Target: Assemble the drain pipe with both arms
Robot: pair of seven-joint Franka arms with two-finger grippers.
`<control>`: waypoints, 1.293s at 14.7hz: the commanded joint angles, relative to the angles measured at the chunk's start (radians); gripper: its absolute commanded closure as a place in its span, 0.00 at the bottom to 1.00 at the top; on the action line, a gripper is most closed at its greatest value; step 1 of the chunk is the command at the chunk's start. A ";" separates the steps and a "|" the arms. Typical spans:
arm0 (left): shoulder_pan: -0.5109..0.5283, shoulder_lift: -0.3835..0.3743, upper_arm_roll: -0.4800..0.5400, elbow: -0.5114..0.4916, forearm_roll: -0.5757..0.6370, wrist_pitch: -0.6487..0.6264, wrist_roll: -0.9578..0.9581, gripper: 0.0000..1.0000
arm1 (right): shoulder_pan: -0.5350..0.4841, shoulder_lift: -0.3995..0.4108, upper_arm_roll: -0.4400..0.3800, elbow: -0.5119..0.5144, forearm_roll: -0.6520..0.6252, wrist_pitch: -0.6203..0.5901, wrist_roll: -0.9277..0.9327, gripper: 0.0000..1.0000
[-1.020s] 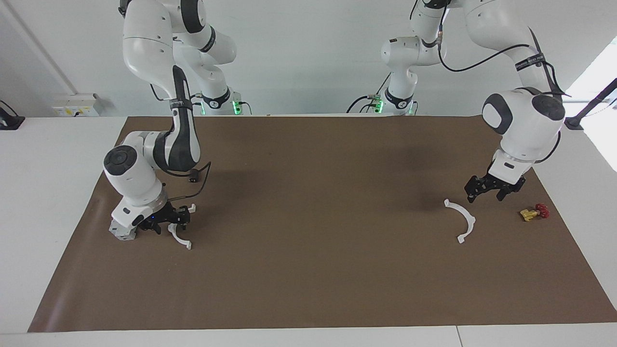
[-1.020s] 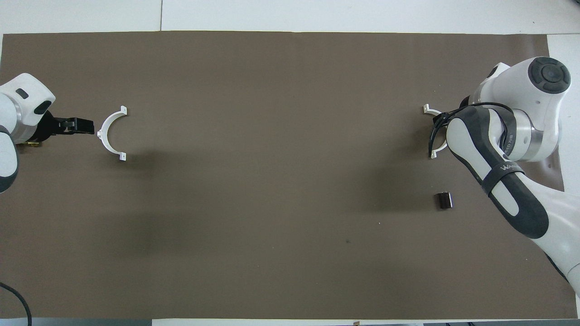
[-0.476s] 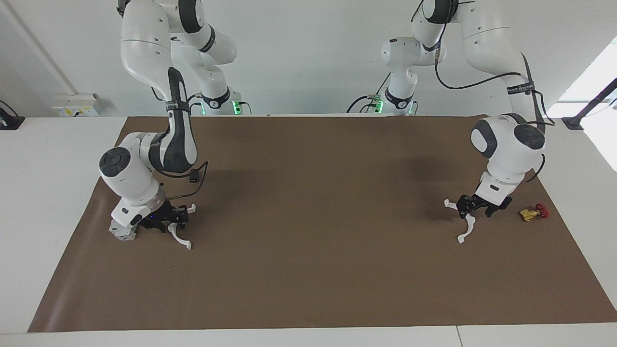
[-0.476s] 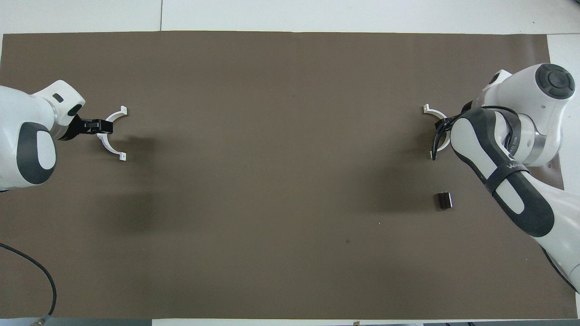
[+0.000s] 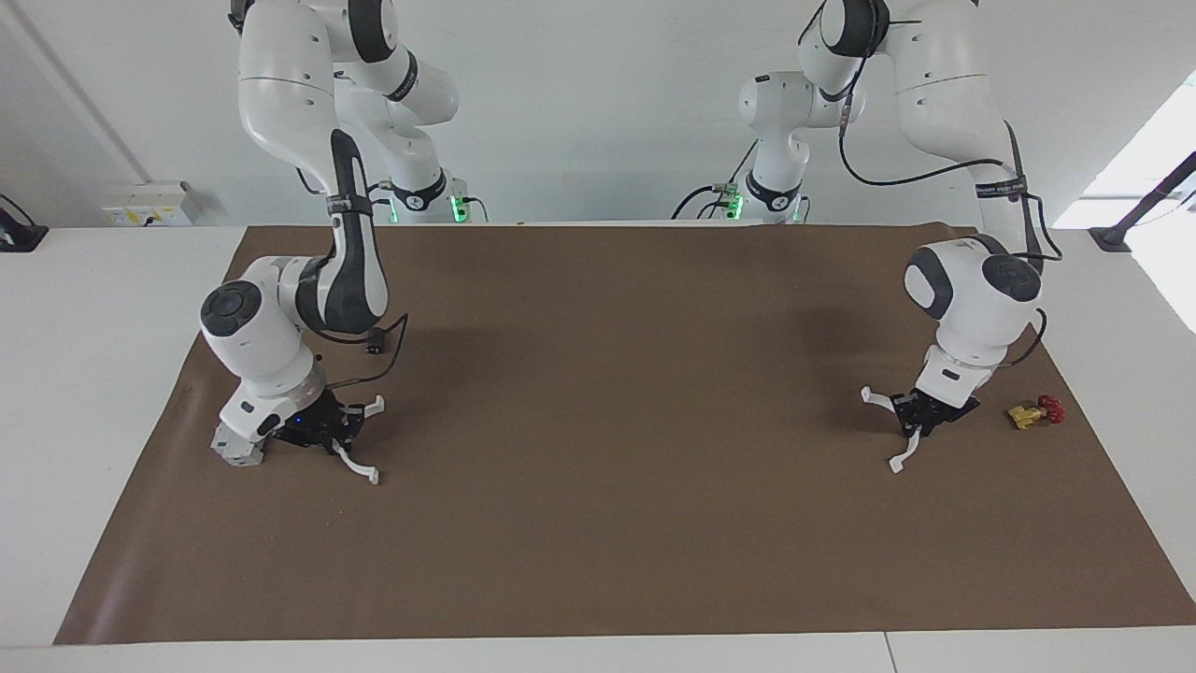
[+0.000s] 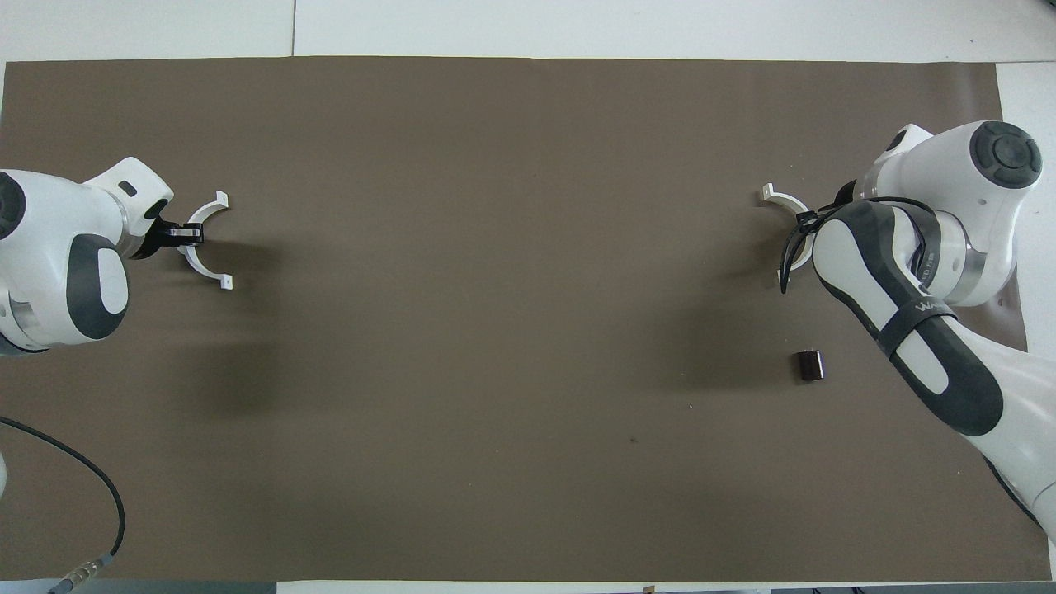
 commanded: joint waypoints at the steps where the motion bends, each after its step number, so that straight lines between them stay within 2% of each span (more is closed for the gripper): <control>1: -0.008 -0.007 0.003 -0.020 0.000 0.017 -0.001 1.00 | 0.087 0.022 0.011 0.183 0.007 -0.196 0.139 0.91; 3: -0.005 -0.022 0.003 -0.012 0.000 -0.024 -0.029 1.00 | 0.217 0.054 0.011 0.315 -0.001 -0.324 0.313 0.91; 4: -0.009 -0.034 0.004 -0.009 0.000 -0.043 -0.029 1.00 | 0.278 0.071 0.011 0.359 0.002 -0.340 0.377 0.91; 7: -0.014 -0.088 0.004 -0.008 0.000 -0.093 -0.030 1.00 | 0.449 0.100 0.011 0.370 0.002 -0.302 0.595 0.91; 9: -0.020 -0.113 0.004 0.020 0.000 -0.158 -0.033 1.00 | 0.529 0.137 0.011 0.370 -0.004 -0.242 0.668 0.91; 11: -0.035 -0.143 0.004 0.029 0.000 -0.219 -0.035 1.00 | 0.534 0.140 0.013 0.345 -0.006 -0.167 0.669 0.91; 14: -0.058 -0.177 0.004 0.032 0.002 -0.258 -0.036 1.00 | 0.564 0.177 0.013 0.341 -0.009 -0.156 0.665 0.91; 19: -0.202 -0.176 0.004 0.046 0.011 -0.265 -0.185 1.00 | 0.594 0.220 0.013 0.335 -0.044 -0.122 0.656 0.90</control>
